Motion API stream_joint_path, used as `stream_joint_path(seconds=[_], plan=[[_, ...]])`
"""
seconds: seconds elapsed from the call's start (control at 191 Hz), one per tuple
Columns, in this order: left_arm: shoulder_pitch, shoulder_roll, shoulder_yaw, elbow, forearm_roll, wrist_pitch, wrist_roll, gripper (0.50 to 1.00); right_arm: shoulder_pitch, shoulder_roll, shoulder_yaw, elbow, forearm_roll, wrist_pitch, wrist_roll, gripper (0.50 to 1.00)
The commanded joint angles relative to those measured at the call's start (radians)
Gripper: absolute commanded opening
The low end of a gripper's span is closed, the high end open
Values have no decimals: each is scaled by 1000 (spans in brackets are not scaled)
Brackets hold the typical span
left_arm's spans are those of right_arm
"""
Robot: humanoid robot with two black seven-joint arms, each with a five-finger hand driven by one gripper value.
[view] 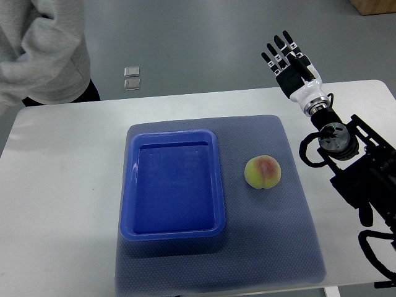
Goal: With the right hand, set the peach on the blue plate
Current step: 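Swing the right hand over the table toward the peach, then lower the open right hand around the peach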
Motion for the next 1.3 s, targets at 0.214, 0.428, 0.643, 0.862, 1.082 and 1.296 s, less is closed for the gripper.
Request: stream_joint_path(seconds=[0.214,0.428,0.643,0.862,1.082,1.296], plan=[[0,0,0,-4,-6,6,0,1000,26,-25,-52,1,-2,4,-2,930],[0,0,0,-4,-5,5,0,1000,84,-98,-187,23,-74,14,-6,930],[0,0,0,-5,-2,-3,0,1000,226,-311,-474,87,-422,153,-72,930],[-2,0,2,-5,1,-9,-2,1000,414,-516,-718,215,-772,358,-207,932],[-5,0,0,-5,3,-9,0,1000,538,-647,-874,501,-846,358,-407,932],[-5,0,0,-4,3,-9,-2,1000,487,-661,-888,551,-852,358,-402,930]])
